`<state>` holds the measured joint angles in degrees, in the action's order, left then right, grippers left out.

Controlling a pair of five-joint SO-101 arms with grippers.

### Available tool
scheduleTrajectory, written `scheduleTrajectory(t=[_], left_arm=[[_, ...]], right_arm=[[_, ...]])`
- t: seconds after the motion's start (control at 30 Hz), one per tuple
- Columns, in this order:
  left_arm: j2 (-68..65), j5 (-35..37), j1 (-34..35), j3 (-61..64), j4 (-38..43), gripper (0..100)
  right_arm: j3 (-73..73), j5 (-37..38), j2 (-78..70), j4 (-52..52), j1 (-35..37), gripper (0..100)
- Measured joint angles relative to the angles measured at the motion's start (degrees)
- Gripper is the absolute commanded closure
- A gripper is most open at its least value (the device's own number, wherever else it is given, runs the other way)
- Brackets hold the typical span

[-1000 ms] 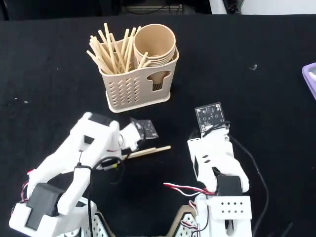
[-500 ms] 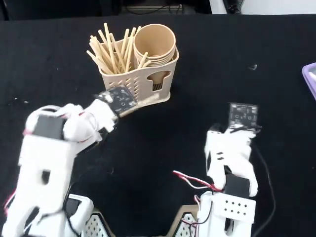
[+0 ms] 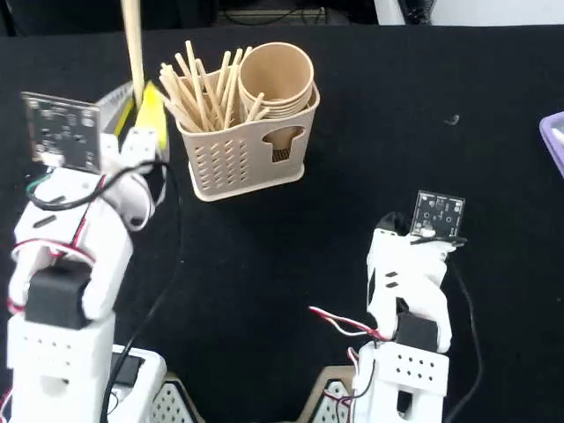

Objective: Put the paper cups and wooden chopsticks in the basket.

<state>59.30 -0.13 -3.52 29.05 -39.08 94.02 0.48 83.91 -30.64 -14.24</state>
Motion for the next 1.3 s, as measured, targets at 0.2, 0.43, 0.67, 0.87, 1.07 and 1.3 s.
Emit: scheduleTrajectory(t=[0.2, 0.43, 0.67, 0.87, 1.07, 1.3], left_arm=[[-8.0, 10.64, 0.0, 5.45, 26.81, 97], [-22.68, 16.09, 0.0, 3.69, 33.23, 97], [-29.27, 16.97, 0.0, 2.37, 33.41, 97], [-29.27, 16.97, -0.97, 5.19, 33.41, 84], [-29.36, 16.97, -1.05, 5.63, 33.41, 85], [-24.7, 16.97, -1.14, 6.95, 32.26, 85]], right_arm=[[0.0, 0.0, 0.0, 0.18, 0.09, 98.5], [0.53, 0.0, 0.0, 0.18, 0.7, 98.5], [1.14, 0.09, 0.0, 0.35, 3.78, 98.5], [1.14, 0.09, 0.0, 0.35, 3.78, 98.5], [1.14, 0.09, 0.0, 0.35, 3.78, 98.5], [1.14, 0.09, 0.0, 0.35, 3.78, 98.4]])
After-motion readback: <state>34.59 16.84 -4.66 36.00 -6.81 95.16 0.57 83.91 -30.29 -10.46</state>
